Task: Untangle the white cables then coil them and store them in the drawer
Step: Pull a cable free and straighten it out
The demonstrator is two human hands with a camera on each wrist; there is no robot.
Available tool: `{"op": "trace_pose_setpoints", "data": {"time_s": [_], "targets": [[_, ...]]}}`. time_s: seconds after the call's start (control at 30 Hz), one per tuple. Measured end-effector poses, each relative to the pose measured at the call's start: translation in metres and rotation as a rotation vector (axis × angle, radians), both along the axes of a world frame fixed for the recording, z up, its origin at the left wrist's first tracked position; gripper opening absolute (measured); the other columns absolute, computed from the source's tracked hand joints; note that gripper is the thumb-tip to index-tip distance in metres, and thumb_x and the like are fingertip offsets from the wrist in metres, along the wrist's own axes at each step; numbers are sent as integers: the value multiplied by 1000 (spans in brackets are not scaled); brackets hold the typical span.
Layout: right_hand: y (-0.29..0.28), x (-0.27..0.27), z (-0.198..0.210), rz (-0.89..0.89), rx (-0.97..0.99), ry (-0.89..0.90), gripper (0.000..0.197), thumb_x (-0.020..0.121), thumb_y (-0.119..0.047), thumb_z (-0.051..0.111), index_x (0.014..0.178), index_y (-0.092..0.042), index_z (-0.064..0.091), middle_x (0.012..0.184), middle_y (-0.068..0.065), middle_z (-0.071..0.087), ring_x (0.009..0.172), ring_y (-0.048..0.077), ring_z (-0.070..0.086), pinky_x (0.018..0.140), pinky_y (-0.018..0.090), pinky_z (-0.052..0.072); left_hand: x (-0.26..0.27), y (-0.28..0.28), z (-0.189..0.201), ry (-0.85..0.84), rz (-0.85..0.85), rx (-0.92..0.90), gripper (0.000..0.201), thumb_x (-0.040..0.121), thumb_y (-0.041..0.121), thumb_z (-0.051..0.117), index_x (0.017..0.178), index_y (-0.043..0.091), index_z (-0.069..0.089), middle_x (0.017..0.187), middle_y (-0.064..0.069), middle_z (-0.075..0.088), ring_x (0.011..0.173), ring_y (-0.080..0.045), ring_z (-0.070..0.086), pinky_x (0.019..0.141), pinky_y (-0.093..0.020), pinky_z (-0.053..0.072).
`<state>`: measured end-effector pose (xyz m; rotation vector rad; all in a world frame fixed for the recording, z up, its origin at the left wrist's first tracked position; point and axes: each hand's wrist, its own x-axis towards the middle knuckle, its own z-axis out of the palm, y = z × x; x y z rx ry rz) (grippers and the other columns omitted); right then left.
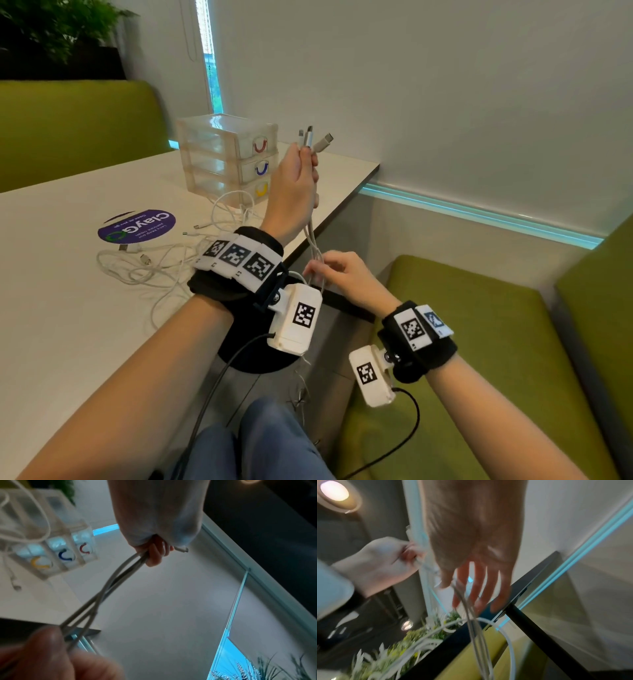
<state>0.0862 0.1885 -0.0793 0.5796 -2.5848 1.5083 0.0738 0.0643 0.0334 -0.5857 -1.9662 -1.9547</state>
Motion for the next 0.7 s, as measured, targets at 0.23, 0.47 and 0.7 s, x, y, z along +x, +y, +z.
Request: {"op": "trace_pose_setpoints", "data": {"time_s": [0.23,0.47,0.7], "targets": [[4,-10,-6,-20,-197,-230,34,97,-16,31,100,-16,65,100,9,65,77,22,59,64,26,46,-3,-9,3,18,53,3,33,103,20,24,73,21,39,59,4,31,49,-10,27,45,-26,26],[1,-16,-20,139,233,-480,32,91,-12,53,123,-8,52,117,12,60,91,17,61,60,18,52,-2,-6,2,1,-3,-41,29,102,23,28,74,22,34,62,4,33,48,-6,30,41,-14,32],[11,-14,-13,-44,213,-276,17,93,-17,51,106,-7,55,75,6,62,64,17,60,54,22,52,-10,-10,-9,84,48,-192,26,100,24,35,74,26,34,62,4,35,50,-11,30,49,-29,29]]}}
